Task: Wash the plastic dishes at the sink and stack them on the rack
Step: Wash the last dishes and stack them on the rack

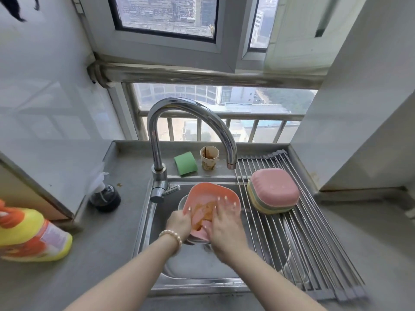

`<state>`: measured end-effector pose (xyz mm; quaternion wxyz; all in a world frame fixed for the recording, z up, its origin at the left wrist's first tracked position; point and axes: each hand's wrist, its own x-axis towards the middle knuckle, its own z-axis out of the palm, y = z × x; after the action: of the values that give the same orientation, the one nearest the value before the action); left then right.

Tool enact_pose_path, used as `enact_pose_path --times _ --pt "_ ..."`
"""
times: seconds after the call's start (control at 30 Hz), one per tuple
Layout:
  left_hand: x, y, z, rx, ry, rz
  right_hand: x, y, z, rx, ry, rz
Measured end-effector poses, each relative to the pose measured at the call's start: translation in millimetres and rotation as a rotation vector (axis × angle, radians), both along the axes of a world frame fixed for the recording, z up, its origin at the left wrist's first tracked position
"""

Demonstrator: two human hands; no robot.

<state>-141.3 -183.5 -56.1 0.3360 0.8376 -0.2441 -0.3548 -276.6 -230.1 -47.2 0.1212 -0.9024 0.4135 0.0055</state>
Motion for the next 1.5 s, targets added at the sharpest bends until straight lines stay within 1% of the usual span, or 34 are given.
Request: enact_pose_path --times 0.03,0.07,0.1,0.13,0.17,0.2,0.23,0.3,0.33,0.37,0.4,0.47,0.53,0.57,0.6,0.67,0.7,0.73,0.77,0.8,0.87,0.9,0.93,1.0,1.03,1.07,1.1,1.13,1.2,1.27,1.33,1.4,1.43,1.5 --pt "0.8 -0.1 2.7 0.011 -0.014 0.001 -3.2 4.2 -3.2 0.001 0.063 0.070" --pt "1.0 0.4 4.4 0.011 -0.002 -0.008 -7.1 3.6 -0.2 0.082 0.146 0.066" --pt "-0.4 0.8 3.3 -0.004 0.037 -0.023 -9.2 -0.4 2.2 0.116 0.218 0.044" --pt "-3.0 1.4 1.7 -0.018 0.129 -0.029 -7.1 -7.4 4.9 0.106 0.265 0.025" --pt "-6.5 1.7 1.0 -0.027 0.223 -0.031 -3.7 -12.9 8.2 0.124 0.273 -0.006" --pt "-9.1 0.3 0.2 -0.034 0.282 -0.023 3.1 -15.6 9.5 0.189 0.240 0.019" --pt "-9.7 -1.7 -0.1 -0.049 0.292 -0.020 10.8 -13.1 14.9 0.257 0.173 0.103" --pt "-1.6 -2.8 4.7 -0.071 0.221 -0.027 16.5 1.1 18.5 0.426 0.076 0.314" --pt "5.9 -2.0 5.8 -0.060 0.153 -0.034 10.5 7.9 23.3 0.499 0.060 0.386" --pt "13.7 -0.1 5.1 -0.048 0.094 -0.044 -0.7 9.0 22.3 0.513 0.080 0.431" --pt "19.4 2.7 2.3 -0.024 0.060 -0.059 -11.5 5.2 20.2 0.455 0.149 0.448" --pt "20.0 6.2 -4.3 0.003 0.062 -0.081 -24.5 -13.4 15.6 0.243 0.305 0.382" --pt "10.0 3.0 -9.2 0.006 0.126 -0.083 -19.0 -26.2 17.4 0.172 0.317 0.235" --pt "5.1 0.6 -9.5 -0.011 0.152 -0.068 -11.5 -24.9 17.8 0.200 0.288 0.225" --pt "3.2 -1.9 -8.6 -0.026 0.159 -0.053 -4.1 -18.7 16.7 0.245 0.250 0.265" --pt "9.3 -4.8 -4.7 -0.052 0.107 -0.049 0.6 0.1 18.5 0.376 0.156 0.395" --pt "14.2 -3.6 -3.1 -0.051 0.080 -0.048 -4.5 5.7 21.7 0.417 0.146 0.432" --pt "17.7 -1.0 -3.5 -0.032 0.074 -0.057 -11.7 3.6 24.5 0.397 0.189 0.450" --pt "19.0 1.6 -4.0 -0.019 0.075 -0.071 -18.3 -5.1 23.7 0.329 0.237 0.421" --pt "18.1 3.2 -5.0 0.002 0.074 -0.084 -22.2 -16.5 24.1 0.240 0.291 0.365" --pt "11.3 0.4 -10.5 0.002 0.119 -0.075 -16.5 -31.1 28.1 0.118 0.310 0.235" --pt "7.3 -2.5 -10.7 -0.022 0.128 -0.057 -9.5 -30.0 27.8 0.137 0.275 0.217" --pt "5.2 -5.9 -7.4 -0.036 0.125 -0.047 -1.7 -22.6 26.7 0.201 0.222 0.249" --pt "7.4 -9.9 1.6 -0.053 0.051 -0.056 3.0 2.7 30.2 0.395 0.094 0.375" --pt "11.3 -9.9 4.4 -0.058 0.020 -0.056 -2.6 9.7 30.4 0.446 0.054 0.422" --pt "15.6 -7.9 4.7 -0.048 0.012 -0.055 -9.4 9.0 30.0 0.428 0.080 0.435" --pt "18.8 -5.8 2.2 -0.040 0.017 -0.062 -15.0 2.5 30.2 0.341 0.149 0.404" --pt "18.9 -4.4 0.5 -0.022 0.037 -0.073 -19.0 -7.6 30.5 0.240 0.223 0.347" --pt "16.0 -5.7 -11.4 -0.002 0.094 -0.076 -14.3 -23.6 31.3 0.136 0.299 0.226" --pt "10.9 -8.6 -12.3 -0.023 0.130 -0.062 1.4 -19.2 33.3 0.166 0.251 0.193" --pt "9.7 -8.1 0.3 -0.032 0.097 -0.064 9.3 -1.4 31.2 0.292 0.114 0.305" --pt "15.1 -3.7 7.9 -0.036 0.074 -0.065 -0.7 10.1 27.7 0.383 0.030 0.427" --pt "17.4 0.2 9.7 -0.035 0.084 -0.059 -8.7 8.7 28.1 0.347 0.036 0.443" --pt "17.6 6.2 10.7 -0.016 0.120 -0.068 -17.9 -7.0 32.4 0.133 0.172 0.408"
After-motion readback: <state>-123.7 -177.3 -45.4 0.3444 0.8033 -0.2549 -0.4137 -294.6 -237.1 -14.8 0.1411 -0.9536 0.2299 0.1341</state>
